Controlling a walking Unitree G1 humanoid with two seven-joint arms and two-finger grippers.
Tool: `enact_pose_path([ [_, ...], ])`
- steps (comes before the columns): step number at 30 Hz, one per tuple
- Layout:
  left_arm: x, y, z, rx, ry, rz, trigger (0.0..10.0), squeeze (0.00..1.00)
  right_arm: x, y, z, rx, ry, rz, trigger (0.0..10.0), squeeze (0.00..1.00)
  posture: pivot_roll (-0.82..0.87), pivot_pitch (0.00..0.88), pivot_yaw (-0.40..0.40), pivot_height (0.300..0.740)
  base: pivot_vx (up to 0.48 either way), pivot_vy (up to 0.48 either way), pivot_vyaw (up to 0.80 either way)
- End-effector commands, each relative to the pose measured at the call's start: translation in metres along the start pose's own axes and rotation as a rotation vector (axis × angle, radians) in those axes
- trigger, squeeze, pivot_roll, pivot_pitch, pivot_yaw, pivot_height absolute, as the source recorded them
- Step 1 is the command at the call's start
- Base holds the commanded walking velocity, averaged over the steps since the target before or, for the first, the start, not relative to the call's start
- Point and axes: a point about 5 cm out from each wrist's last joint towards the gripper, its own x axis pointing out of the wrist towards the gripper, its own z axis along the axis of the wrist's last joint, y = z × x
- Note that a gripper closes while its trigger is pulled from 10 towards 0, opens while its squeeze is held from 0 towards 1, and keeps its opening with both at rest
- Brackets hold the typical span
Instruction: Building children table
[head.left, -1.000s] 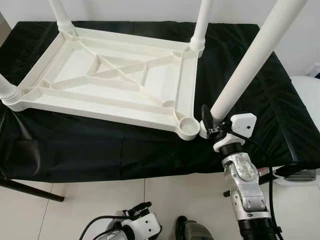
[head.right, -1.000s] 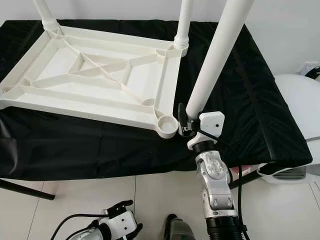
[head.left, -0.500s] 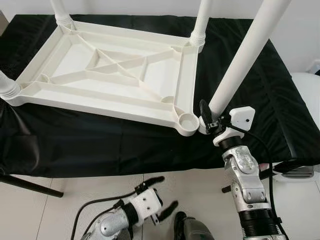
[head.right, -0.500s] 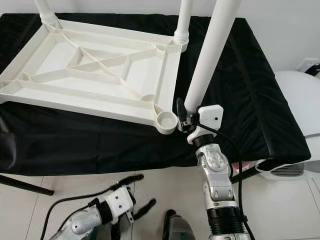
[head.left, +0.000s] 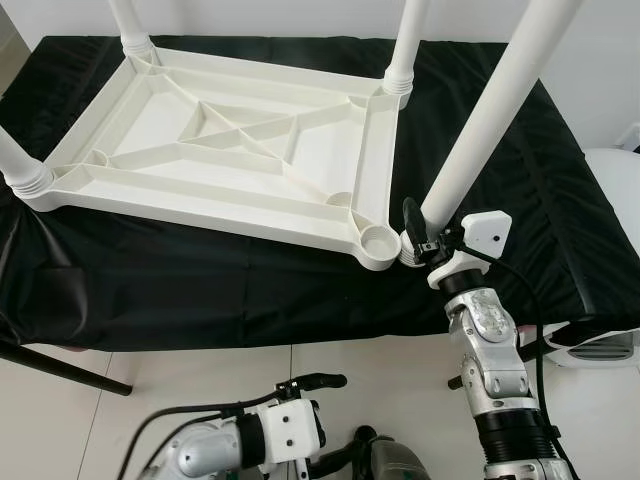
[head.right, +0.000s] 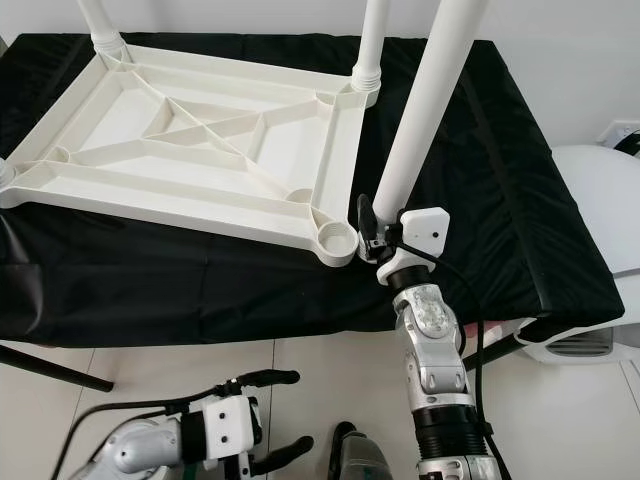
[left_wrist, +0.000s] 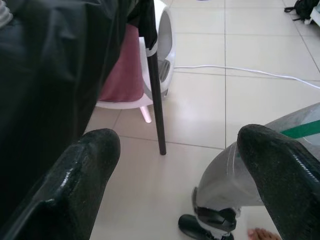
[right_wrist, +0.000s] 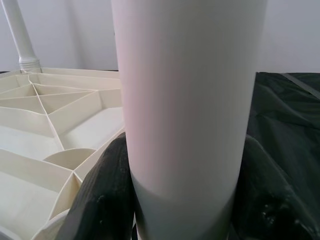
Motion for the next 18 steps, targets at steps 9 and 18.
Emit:
enact_pose_path([
  [9,-0.014,0.043,0.004,-0.043,0.003,0.233,10.0,0.00,-0.003,0.000,-0.021,0.028,0.094,-0.019,10.0,0.00,0.18,0.214,0.036,0.740,0.000,0.000,0.00],
  [18,-0.023,0.102,0.018,-0.111,-0.073,0.540,10.0,0.00,0.003,-0.003,-0.020,0.022,0.076,-0.032,10.0,0.00,0.16,0.186,0.029,0.740,0.000,0.000,0.00],
])
